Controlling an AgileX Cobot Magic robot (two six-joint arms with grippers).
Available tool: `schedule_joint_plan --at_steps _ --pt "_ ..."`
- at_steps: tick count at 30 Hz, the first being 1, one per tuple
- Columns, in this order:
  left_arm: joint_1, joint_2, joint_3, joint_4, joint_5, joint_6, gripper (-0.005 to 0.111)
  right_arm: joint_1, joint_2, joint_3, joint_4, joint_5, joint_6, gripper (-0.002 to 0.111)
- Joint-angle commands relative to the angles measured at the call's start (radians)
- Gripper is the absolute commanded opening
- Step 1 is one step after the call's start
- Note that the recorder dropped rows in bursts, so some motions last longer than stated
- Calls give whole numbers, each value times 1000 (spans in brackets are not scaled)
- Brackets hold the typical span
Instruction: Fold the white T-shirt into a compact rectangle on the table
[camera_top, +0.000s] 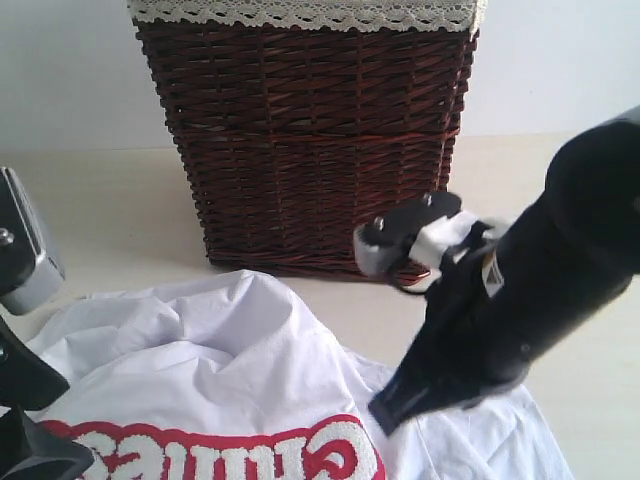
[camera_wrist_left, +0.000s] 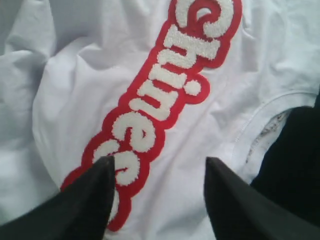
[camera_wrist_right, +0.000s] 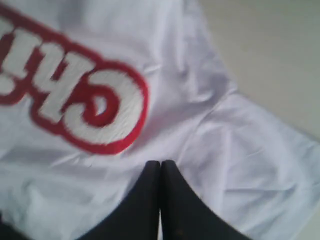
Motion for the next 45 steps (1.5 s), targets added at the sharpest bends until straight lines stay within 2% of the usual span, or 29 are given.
schedule_joint_plan --at_steps 1,3,6,9,12,17,23,26,29,34,37,45 --pt "3 -9 -4 133 -66 -182 55 147 -15 96 93 46 -58 0" --pt "3 -5 -4 273 -95 -346 46 219 -15 155 96 16 -35 0" --pt "3 6 -4 453 -86 -554 36 263 15 215 59 -58 46 0" --pt "3 6 -4 476 -70 -585 33 263 96 235 -147 -68 249 0" --pt "3 6 -4 476 -60 -583 33 257 211 235 -329 -3 455 0" --pt "3 4 -4 476 -26 -579 33 171 398 235 -434 64 552 0" --pt "3 -20 -4 469 6 -577 33 -23 468 224 -571 56 681 0" --pt "3 -35 -4 454 6 -573 33 -125 468 188 -619 45 690 0" --pt "3 -43 -4 421 8 -535 33 -226 469 130 -642 -41 684 0" --pt "3 -41 19 306 -13 -417 33 -365 488 4 -645 -87 585 0" --pt "3 -41 28 290 -24 -397 33 -440 505 -91 -637 -101 543 0" --pt "3 -41 28 290 -30 -398 33 -561 632 -334 -362 -122 215 0"
